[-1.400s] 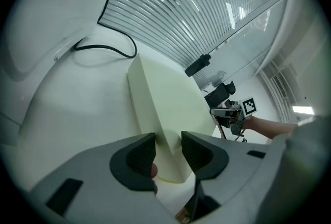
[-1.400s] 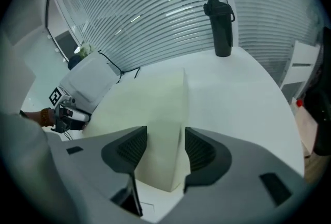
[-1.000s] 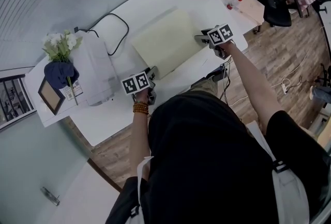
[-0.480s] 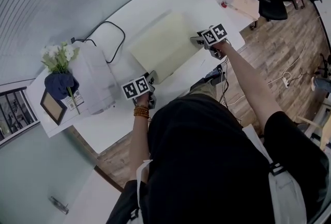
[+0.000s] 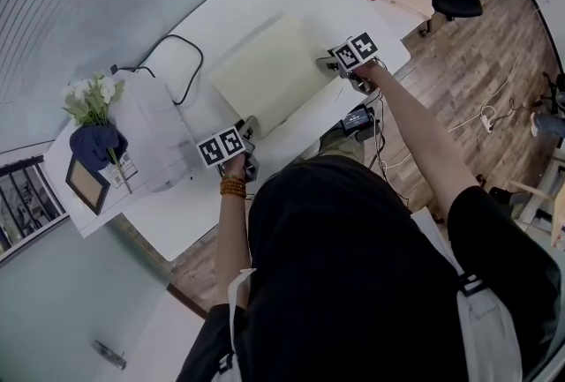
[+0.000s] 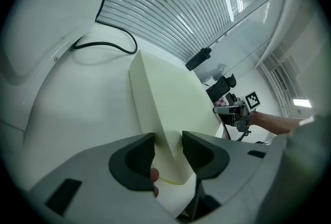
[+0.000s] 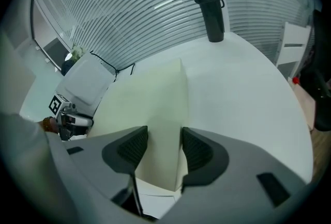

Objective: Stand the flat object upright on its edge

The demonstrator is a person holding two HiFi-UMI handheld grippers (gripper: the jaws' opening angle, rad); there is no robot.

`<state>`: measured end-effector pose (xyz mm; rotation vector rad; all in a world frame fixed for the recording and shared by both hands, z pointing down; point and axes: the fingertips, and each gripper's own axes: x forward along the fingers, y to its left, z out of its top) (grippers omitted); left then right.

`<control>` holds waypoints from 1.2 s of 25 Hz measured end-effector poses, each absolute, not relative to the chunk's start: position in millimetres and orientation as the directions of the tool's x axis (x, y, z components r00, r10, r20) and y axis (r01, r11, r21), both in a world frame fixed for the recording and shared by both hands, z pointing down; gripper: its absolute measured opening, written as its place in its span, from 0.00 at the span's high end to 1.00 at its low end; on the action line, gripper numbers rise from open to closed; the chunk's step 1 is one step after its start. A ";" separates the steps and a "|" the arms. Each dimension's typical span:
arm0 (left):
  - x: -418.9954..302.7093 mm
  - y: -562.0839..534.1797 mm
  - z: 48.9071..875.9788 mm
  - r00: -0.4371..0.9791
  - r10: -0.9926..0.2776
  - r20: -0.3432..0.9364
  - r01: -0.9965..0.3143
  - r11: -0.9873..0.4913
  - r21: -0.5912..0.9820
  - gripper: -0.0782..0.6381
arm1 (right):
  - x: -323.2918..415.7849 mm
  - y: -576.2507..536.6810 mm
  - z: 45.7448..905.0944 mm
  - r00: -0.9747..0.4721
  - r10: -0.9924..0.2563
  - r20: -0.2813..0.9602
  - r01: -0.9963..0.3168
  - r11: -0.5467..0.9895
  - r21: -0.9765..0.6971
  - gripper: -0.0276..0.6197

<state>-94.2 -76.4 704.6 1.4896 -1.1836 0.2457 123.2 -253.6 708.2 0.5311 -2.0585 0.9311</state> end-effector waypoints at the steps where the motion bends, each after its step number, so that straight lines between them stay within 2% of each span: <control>1: -94.6 -75.3 704.4 0.469 -0.522 0.712 -0.761 0.170 0.626 0.65 | 123.0 -252.4 707.8 -0.592 -0.051 0.805 -0.637 0.642 -0.428 0.64; 30: -93.6 -64.5 706.5 0.480 -0.536 0.695 -0.743 0.173 0.647 0.66 | 127.1 -236.6 698.1 -0.547 -0.120 0.828 -0.652 0.682 -0.332 0.67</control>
